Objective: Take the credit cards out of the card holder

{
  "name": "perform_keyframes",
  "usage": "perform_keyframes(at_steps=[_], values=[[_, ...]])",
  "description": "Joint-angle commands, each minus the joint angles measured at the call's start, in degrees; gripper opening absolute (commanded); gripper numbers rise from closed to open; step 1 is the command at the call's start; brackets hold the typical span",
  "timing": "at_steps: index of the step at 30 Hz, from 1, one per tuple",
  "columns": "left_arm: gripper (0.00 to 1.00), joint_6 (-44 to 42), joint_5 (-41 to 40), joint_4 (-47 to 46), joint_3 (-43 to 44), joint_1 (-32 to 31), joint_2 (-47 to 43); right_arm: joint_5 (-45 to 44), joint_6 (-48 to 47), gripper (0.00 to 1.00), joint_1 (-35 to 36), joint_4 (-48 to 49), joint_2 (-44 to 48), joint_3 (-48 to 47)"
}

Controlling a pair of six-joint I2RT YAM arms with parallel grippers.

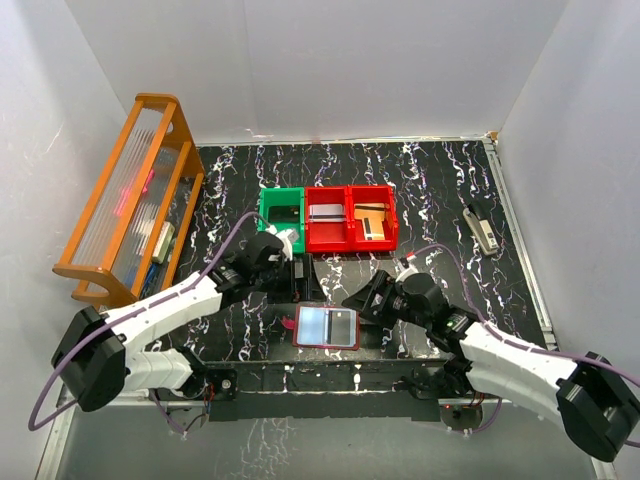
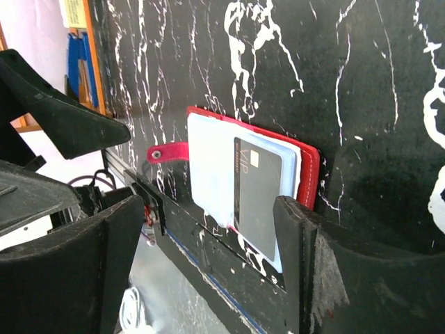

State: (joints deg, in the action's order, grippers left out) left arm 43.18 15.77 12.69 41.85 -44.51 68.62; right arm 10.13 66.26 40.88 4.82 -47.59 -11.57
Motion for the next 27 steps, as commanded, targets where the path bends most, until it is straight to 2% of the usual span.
perform_keyframes(at_steps=[1, 7, 19, 27], values=[[0.83, 2.6, 0.6, -2.9, 2.1, -1.8, 2.2, 3.7, 0.0, 0.69, 0.2, 2.6, -2.7, -2.4], [0.79, 2.4, 1.8, -2.6, 2.4, -2.9, 5.9, 7.2, -0.2, 0.46, 0.2, 3.5, -9.9, -4.1], [0.77, 3.4, 5.4, -6.3, -0.2, -3.9, 7.7, 6.9, 0.1, 0.4, 0.2, 2.9, -16.5, -3.1], [0.7, 3.1, 7.2, -7.4, 0.5, -5.0, 12.2, 6.3, 0.2, 0.38, 0.2, 2.0, -17.6, -2.9]])
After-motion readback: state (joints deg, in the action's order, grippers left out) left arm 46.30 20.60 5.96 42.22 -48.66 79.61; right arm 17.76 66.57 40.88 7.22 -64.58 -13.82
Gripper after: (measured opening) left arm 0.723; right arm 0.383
